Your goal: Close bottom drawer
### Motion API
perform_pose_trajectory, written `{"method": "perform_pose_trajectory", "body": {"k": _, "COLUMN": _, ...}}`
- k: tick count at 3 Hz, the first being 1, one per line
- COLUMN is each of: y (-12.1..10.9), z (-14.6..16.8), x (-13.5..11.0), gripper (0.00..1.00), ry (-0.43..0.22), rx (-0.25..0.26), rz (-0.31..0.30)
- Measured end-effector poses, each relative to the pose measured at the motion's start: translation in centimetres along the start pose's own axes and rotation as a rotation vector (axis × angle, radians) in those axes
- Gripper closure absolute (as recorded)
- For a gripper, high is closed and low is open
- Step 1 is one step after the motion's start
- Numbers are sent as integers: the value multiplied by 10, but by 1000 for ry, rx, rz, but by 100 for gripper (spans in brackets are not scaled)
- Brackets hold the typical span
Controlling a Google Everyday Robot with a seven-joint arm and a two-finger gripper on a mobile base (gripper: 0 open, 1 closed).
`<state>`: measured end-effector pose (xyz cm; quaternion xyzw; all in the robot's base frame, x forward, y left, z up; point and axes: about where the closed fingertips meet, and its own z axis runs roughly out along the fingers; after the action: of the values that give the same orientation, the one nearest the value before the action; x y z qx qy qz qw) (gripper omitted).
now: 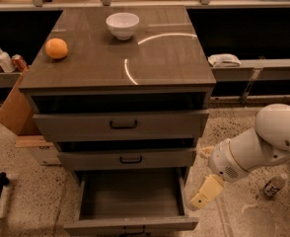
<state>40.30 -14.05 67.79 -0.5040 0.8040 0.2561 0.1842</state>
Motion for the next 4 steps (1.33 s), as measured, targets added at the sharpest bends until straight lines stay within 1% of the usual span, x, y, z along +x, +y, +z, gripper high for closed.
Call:
{"method": "perform_pose_trajectory", "body": {"k": 1, "y": -9, "z": 26, "x": 12, "gripper": 18, "ry": 20, "rx": -1, "rz": -21}}
{"method": "perform_pose_trajectory", "body": {"k": 2, "y": -28, "z": 89, "x": 35, "gripper": 49, "ry": 2, "rx": -40, "rz": -84}}
{"method": "perform_pose_trajectory", "body": {"k": 3, "y": -45, "z": 140, "x": 51, "gripper": 72, "ry": -71, "rx": -129, "rz": -65}}
{"method": "perform_pose_trajectory", "body": {"k": 4, "y": -40, "z": 167, "x": 66, "gripper": 95, "ry": -84, "rx": -182, "rz": -30}}
